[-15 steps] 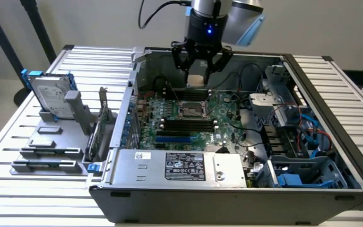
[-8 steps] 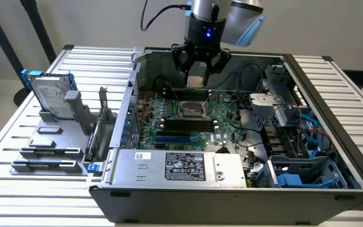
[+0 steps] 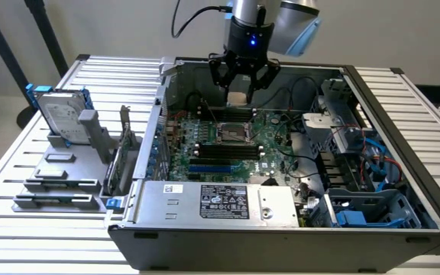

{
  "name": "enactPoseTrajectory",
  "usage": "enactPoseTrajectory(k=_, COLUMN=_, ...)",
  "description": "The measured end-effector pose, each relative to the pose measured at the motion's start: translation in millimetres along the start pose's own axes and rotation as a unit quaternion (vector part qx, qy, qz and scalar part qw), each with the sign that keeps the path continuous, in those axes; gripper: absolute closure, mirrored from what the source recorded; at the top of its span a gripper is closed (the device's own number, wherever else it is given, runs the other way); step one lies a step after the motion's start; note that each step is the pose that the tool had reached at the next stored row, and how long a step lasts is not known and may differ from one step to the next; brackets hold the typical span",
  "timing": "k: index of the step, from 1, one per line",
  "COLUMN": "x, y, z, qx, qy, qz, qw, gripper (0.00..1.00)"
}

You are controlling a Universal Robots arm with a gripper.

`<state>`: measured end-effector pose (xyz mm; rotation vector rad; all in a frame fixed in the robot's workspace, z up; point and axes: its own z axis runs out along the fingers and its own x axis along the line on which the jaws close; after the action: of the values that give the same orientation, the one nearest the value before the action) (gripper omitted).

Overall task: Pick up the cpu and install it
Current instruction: 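Place the cpu into insertion slot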

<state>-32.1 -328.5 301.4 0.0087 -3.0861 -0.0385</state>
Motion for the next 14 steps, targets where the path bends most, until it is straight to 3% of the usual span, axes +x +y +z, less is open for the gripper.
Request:
enactPoseTrajectory(k=12, x=0.1, y=0.0, z=0.1, qx=0.0, qy=0.0, qz=0.001, qw=1.0, gripper=0.45)
enactPoseTrajectory(k=14, x=0.0, y=0.0, z=0.5, qx=-0.0008, qy=-0.0004, qz=0.016, qw=0.9999, gripper=0.45)
